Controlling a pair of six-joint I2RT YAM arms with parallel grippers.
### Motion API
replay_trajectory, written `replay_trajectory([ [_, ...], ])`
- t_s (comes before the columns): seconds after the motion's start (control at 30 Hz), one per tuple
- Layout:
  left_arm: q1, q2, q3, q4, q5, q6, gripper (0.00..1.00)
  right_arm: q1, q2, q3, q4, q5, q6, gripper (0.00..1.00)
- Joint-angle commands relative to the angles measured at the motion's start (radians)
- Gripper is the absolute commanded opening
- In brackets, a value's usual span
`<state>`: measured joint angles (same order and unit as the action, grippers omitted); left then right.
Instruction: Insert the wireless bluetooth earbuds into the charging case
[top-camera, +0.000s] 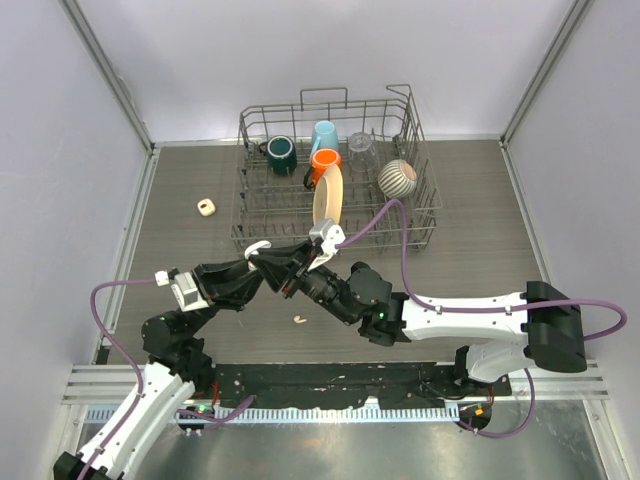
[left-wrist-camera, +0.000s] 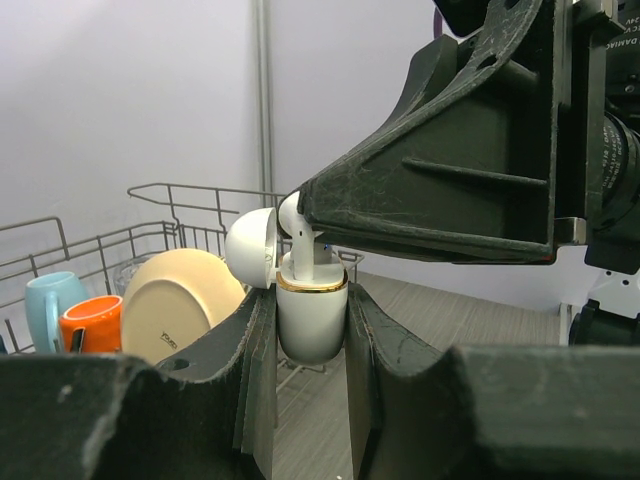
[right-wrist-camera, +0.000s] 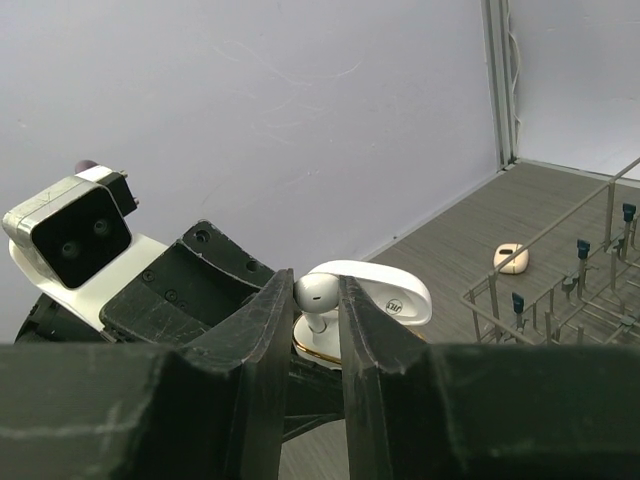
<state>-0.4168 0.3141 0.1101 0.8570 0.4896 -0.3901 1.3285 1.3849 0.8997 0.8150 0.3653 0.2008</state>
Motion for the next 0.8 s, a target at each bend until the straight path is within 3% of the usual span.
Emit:
replay_trajectory([
  [0.0,-0.002,-0.014,0.022,0.123,-0.039,-0.009,0.0,0.001,-0.024,0.015,-0.034,0.034,-0.014,0.29],
  [0.57,0.0,-0.015,0.025,0.119,-0.026,-0.01,0.0,0.001,-0.029,0.039,-0.046,0.06,-0.008,0.46],
  [0.6,-0.002,-0.015,0.025,0.114,-0.025,-0.01,0.0,0.001,-0.035,0.042,-0.046,0.058,-0.009,0.48],
  [0.73,0.0,-0.021,0.022,0.106,-0.023,-0.01,0.0,0.0,-0.059,0.065,-0.068,0.043,0.012,0.79],
  [0.77,-0.002,-0.024,0.02,0.105,-0.025,-0.01,0.0,0.001,-0.067,0.07,-0.073,0.035,0.018,0.81],
])
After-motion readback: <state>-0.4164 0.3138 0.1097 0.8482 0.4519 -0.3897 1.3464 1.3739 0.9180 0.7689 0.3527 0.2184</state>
